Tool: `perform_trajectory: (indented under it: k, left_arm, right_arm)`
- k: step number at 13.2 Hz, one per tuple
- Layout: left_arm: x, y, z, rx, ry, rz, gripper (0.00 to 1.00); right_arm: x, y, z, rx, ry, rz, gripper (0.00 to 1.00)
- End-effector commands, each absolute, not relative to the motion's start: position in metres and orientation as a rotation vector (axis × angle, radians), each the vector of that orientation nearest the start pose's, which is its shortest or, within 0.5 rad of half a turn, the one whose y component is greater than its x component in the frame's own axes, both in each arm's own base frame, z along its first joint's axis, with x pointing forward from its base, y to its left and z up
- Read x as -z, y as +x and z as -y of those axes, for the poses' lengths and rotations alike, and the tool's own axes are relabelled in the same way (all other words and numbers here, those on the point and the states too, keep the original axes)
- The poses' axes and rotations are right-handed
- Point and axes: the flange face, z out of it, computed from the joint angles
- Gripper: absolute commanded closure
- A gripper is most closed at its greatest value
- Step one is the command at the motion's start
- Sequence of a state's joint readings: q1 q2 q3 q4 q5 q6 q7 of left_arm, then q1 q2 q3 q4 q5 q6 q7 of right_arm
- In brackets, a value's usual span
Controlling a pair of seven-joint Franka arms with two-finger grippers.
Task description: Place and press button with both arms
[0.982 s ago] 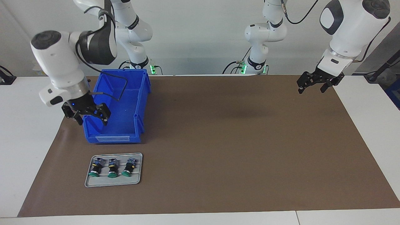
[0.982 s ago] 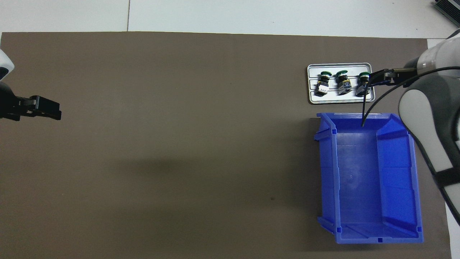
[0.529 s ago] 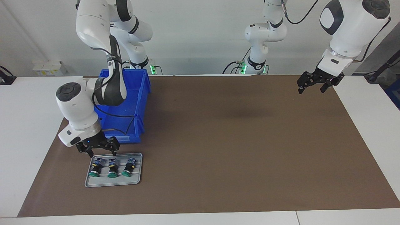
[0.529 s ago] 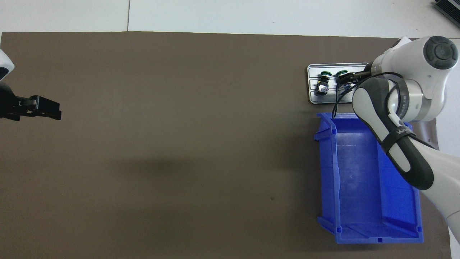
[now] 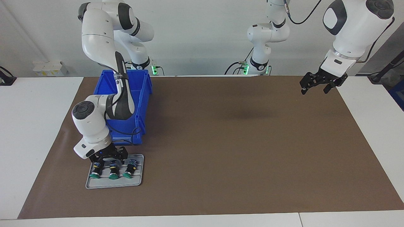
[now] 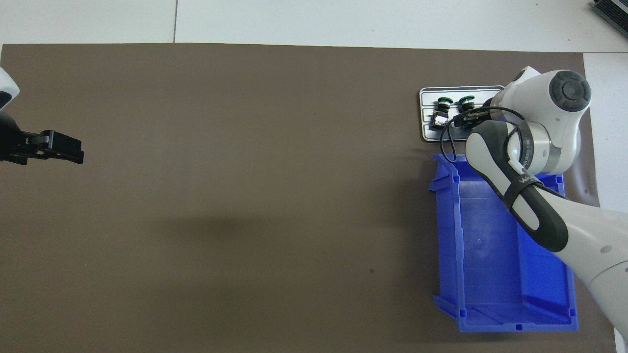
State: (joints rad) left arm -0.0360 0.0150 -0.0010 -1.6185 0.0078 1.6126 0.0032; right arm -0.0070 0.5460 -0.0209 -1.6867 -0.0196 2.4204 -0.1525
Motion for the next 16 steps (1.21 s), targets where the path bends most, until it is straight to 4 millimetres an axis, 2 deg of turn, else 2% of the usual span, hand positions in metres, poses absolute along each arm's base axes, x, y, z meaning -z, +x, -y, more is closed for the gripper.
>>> perform_trajectory:
  k: [1,3,5,6,8,9,12,14,16]
  left_arm:
    - [-0.598,0.553,0.019,-0.018,-3.116,-0.06,0.0]
    - [-0.598,0.553,0.018,-0.018,-3.116,-0.057,0.0]
    - [-0.598,0.553,0.018,-0.018,-3.116,-0.057,0.0]
    - [-0.598,0.553,0.018,-0.018,-3.116,-0.057,0.0]
    - [-0.598,0.553,0.018,-0.018,-3.116,-0.057,0.0]
    - [-0.598,0.553,0.018,-0.018,-3.116,-0.057,0.0]
    - [-0.598,0.553,0.018,-0.018,-3.116,-0.057,0.0]
    - [-0.598,0.553,0.018,-0.018,-3.116,-0.057,0.0]
    - [-0.598,0.553,0.018,-0.018,-3.116,-0.057,0.0]
  right_arm:
    - [-0.3,0.694,0.021,0.334,-3.142,0.289,1.0]
    - [-0.31,0.701,0.022,0.385,-3.141,0.278,1.0]
    - [-0.348,0.717,0.017,0.421,-3.146,0.263,1.0]
    - [-0.369,0.723,0.012,0.405,-3.145,0.187,1.0]
    - [-0.416,0.731,0.006,0.376,-3.13,-0.15,1.0]
    - [-0.437,0.729,-0.011,0.339,-3.103,-0.324,1.0]
    - [-0.47,0.718,-0.059,0.341,-2.949,-0.842,1.0]
    - [-0.471,0.707,-0.112,0.281,-2.804,-1.19,1.0]
    - [-0.465,0.688,-0.168,0.237,-2.646,-1.467,1.0]
